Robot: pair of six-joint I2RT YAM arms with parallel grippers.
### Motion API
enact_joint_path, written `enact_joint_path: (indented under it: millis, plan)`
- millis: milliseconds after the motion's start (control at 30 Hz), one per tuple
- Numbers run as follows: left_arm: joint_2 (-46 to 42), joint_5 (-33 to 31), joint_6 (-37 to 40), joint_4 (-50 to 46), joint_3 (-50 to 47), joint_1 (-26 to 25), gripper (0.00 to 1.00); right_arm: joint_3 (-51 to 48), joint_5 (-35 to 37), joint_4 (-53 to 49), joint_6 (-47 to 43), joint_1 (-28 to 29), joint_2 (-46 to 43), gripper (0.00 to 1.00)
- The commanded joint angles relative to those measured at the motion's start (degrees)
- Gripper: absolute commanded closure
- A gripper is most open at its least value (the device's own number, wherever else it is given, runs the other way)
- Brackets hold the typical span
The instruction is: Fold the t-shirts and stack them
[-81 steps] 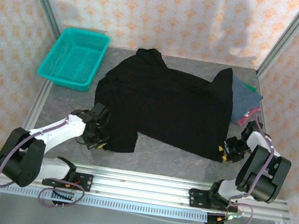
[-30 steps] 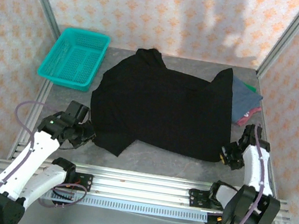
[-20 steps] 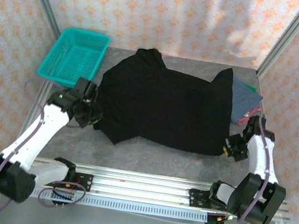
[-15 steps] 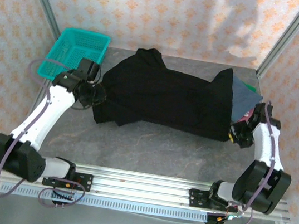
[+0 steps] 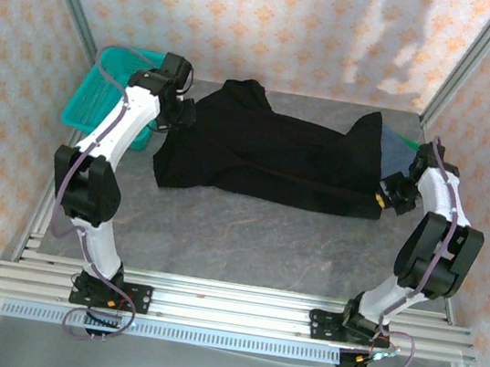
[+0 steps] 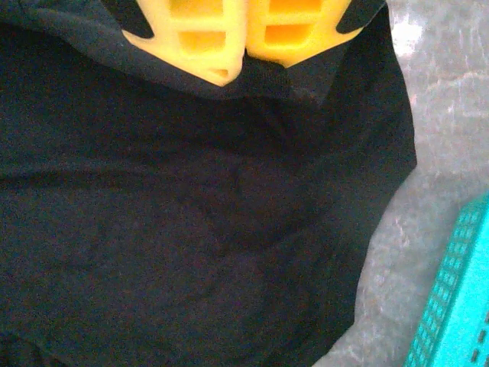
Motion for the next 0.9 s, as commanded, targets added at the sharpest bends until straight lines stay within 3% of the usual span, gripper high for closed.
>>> enact_joint_path:
  millis: [0, 400, 767, 867]
  plan:
    - [3.62, -3.46, 3.58, -2.82, 3.71, 1.41, 1.0, 3.5, 0.67, 0.13, -1.43, 0.37, 2.94, 1.0]
    - [7.48, -3.87, 3.27, -1.12, 3.87, 3.7, 1.0, 12.23, 0.13, -2.01, -2.53, 1.55, 10.25, 1.0]
    - [-5.73, -3.65, 1.09, 2.24, -11.3, 6.11, 1.0, 11.42, -0.86, -2.3, -2.06, 2.05, 9.44, 1.0]
    - [-9.51, -0.3, 0.51, 4.05, -15.32, 6.13, 1.0, 9.28, -1.19, -2.37, -1.94, 2.07, 7.31, 1.0]
